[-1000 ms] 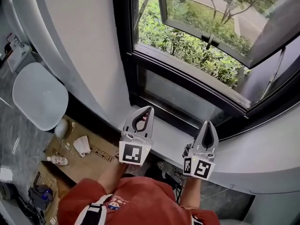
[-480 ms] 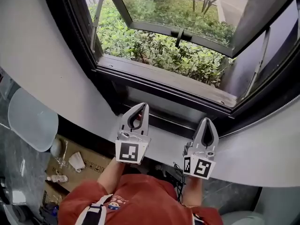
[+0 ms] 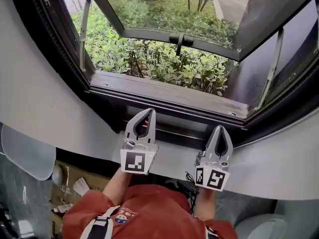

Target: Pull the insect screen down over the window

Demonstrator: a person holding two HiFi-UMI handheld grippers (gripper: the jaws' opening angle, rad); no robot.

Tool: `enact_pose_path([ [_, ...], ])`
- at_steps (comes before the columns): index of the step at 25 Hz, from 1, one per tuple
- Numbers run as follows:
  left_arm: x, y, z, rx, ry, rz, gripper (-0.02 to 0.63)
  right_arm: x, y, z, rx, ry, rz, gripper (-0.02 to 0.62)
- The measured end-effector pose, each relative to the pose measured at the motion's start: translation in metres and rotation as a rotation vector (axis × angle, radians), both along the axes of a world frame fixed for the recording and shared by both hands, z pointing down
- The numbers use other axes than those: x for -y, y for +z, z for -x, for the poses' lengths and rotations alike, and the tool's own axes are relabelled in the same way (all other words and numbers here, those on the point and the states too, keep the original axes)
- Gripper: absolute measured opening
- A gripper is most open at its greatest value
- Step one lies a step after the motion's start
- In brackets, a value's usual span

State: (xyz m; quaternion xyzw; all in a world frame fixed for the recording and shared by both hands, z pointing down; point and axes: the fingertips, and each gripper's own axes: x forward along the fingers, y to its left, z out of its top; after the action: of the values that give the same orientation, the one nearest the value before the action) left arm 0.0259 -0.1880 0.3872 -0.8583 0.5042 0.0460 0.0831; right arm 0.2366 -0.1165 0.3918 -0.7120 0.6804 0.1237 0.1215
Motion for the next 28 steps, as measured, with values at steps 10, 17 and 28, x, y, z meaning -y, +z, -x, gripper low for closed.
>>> enact_pose_path([
  [10,0.029,-0.008,0.019,-0.025,0.006,-0.025,0.006,0.019,-0.013,0.013,-0.041,0.026,-0.016,0.009],
  [17,0.033,-0.014,0.024,-0.029,0.002,-0.04,0.006,0.024,-0.025,0.018,-0.063,0.024,-0.047,0.009],
  [28,0.045,-0.053,0.032,-0.031,-0.003,-0.143,0.006,0.029,-0.093,0.013,-0.155,0.044,-0.2,0.009],
])
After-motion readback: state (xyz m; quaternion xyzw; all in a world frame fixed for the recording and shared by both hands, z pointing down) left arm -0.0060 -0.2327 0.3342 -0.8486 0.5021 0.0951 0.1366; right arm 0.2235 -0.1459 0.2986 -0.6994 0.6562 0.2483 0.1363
